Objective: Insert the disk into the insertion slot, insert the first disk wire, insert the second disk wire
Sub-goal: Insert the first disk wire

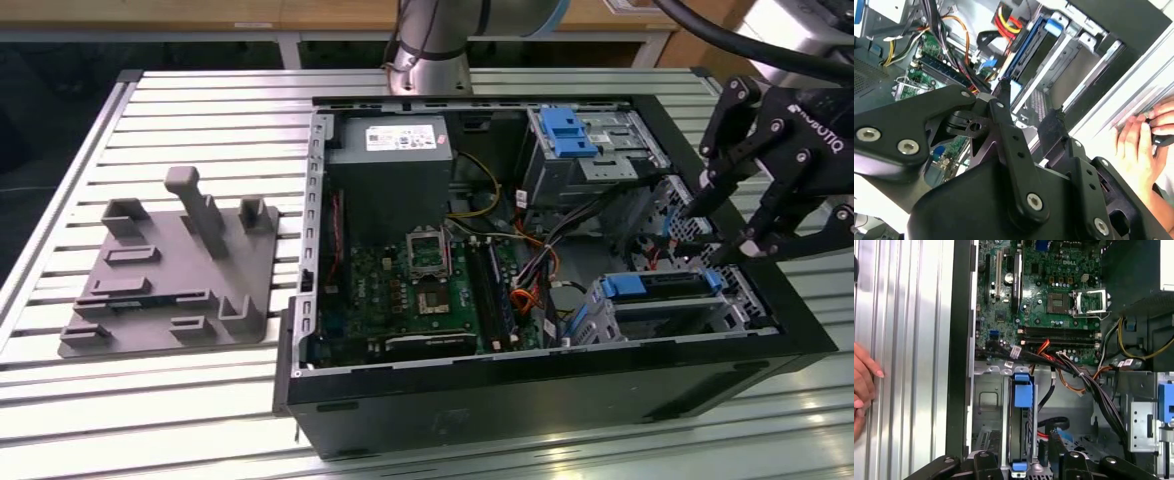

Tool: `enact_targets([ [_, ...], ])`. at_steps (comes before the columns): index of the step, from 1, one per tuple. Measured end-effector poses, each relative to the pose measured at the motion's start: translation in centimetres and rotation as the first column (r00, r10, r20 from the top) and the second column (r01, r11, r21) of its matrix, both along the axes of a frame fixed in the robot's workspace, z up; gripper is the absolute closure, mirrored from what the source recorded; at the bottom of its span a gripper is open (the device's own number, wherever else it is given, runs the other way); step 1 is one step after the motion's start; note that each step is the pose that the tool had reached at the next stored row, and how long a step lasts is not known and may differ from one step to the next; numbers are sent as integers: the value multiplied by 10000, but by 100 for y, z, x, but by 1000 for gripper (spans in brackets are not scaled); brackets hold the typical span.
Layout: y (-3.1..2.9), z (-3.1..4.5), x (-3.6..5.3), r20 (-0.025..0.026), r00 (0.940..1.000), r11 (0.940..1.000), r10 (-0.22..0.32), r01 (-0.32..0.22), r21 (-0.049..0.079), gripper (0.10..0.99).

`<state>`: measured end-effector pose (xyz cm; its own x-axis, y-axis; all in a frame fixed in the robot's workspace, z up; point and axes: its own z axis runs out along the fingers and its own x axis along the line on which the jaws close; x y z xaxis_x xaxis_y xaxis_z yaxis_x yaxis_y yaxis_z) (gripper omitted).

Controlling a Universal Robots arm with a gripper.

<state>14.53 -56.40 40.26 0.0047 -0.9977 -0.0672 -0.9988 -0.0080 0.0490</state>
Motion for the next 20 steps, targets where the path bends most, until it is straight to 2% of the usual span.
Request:
enact_targets([
  [5, 1, -7, 144, -40, 10000, 10000, 0, 0, 0, 588],
  [10, 18, -14, 176, -40, 10000, 10000, -28, 28, -51, 588],
  [13, 65, -18, 185, -40, 10000, 9999, -50, 50, -121, 588],
  [18, 186, -33, 211, -39, 10000, 9998, -57, 56, -209, 588],
  [20, 224, -43, 223, -40, 10000, 9996, -57, 56, -288, 588],
])
